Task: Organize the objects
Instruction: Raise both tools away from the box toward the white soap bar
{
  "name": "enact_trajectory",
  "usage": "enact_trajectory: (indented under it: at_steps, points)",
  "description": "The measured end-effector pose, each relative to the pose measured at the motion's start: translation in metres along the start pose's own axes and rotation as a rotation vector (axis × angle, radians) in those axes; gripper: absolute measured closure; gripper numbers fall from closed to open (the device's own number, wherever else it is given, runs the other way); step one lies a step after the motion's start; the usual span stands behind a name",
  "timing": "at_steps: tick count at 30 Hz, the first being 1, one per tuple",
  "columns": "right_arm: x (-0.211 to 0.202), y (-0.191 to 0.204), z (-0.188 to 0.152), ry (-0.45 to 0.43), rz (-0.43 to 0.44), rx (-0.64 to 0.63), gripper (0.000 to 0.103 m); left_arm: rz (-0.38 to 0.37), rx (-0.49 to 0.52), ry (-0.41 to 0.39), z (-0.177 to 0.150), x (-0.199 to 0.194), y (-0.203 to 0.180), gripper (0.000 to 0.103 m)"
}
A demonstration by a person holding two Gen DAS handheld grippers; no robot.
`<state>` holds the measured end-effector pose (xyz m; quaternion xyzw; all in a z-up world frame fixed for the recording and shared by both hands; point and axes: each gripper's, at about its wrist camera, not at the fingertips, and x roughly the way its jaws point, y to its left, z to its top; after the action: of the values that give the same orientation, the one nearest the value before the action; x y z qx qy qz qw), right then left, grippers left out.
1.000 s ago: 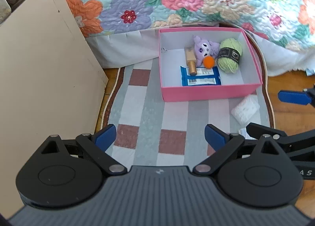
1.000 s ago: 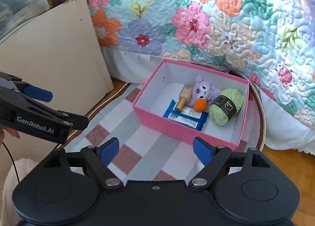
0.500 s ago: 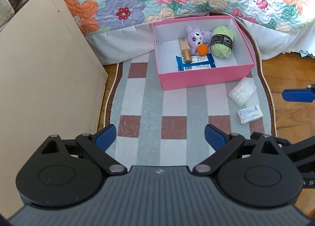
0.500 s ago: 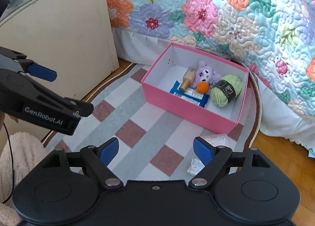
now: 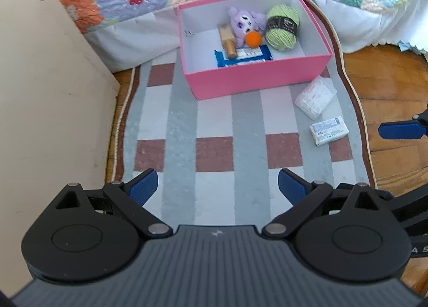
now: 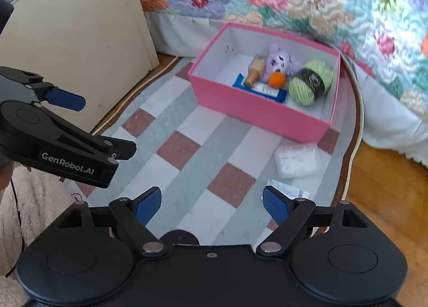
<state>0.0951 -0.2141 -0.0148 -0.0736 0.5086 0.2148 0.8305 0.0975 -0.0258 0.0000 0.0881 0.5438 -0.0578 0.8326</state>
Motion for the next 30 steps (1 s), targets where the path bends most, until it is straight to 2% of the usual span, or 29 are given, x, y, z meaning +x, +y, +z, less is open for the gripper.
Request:
enact_trajectory:
  at_steps: [5,14,24,30]
  points:
    - [0.015,-0.017,-0.009,0.011,0.017,0.017,0.017,-0.013,0.012,0.034,0.003,0.023,-0.014,0.005]
    - [0.048,-0.047,-0.025,-0.033,0.051,-0.015,0.017,-0.033,0.007,0.1,0.015,0.068,-0.038,0.005]
    - [0.086,-0.083,-0.046,-0.071,0.012,0.005,0.017,-0.091,-0.06,0.153,0.021,0.121,-0.065,0.005]
    - [0.115,-0.1,-0.062,-0.087,-0.029,0.051,0.017,-0.17,-0.117,0.128,0.019,0.15,-0.08,0.005]
